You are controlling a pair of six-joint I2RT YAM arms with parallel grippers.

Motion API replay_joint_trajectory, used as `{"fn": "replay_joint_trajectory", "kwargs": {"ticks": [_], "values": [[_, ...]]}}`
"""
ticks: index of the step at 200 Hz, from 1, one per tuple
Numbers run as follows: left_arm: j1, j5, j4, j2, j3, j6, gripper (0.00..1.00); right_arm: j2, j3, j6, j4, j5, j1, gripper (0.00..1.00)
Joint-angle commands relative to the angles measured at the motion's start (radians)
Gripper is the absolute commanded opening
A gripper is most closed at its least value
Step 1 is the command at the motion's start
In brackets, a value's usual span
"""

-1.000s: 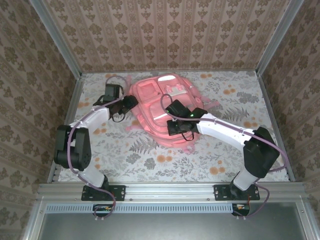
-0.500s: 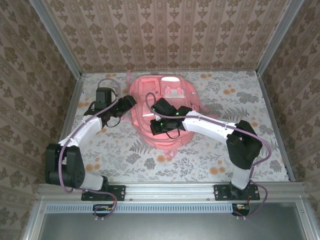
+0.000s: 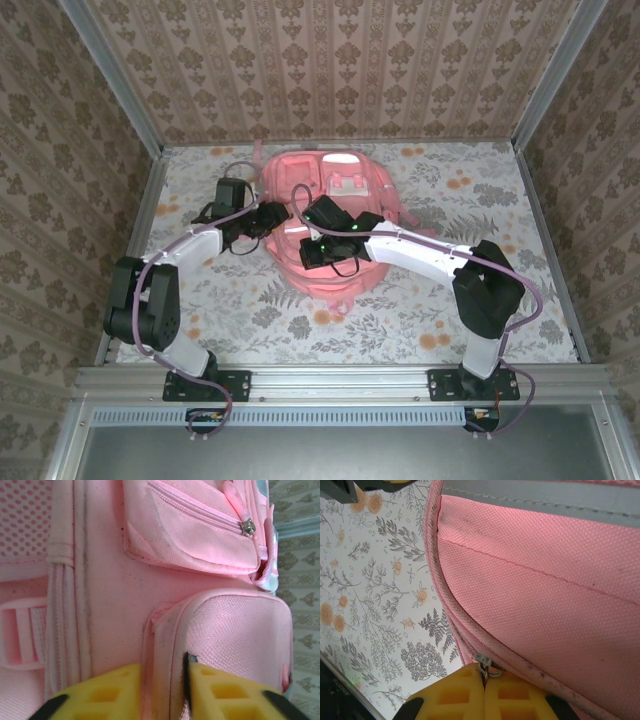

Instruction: Pack the student bag

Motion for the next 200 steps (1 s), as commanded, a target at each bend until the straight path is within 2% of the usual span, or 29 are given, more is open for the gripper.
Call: {"fn": "replay_joint_trajectory", "kwargs": {"ticks": [1,14,60,112,158,182,200], "values": [[-0.01,-0.007,0.002,0.015,0.033,0.025,0.12,-0.033,-0.002,-0.01,-0.011,0.002,0.008,0.0],[-0.011,-0.027,-0.009,0.013,0.034,0.05,0.0,-0.045,-0.009,-0.02,-0.039,0.04,0.006,0.0],[-0.009,-0.127,-0.063,-0.015,0.039,0.158,0.0,-0.125,-0.078,-0.061,-0.177,0.222,-0.018,0.0],[0.01,-0.179,-0.142,-0.02,0.065,0.255,0.0,-0.229,-0.175,-0.177,-0.231,0.34,-0.137,0.0],[0.036,-0.221,-0.145,-0.013,0.064,0.335,0.0,-0.24,-0.148,-0.413,-0.233,0.295,-0.247,0.0],[0.067,-0.202,-0.118,0.013,0.063,0.363,0.0,-0.228,-0.119,-0.517,-0.202,0.238,-0.292,0.0],[0.084,-0.177,-0.097,0.032,0.074,0.402,0.0,-0.206,-0.096,-0.6,-0.187,0.242,-0.312,0.0]]}}
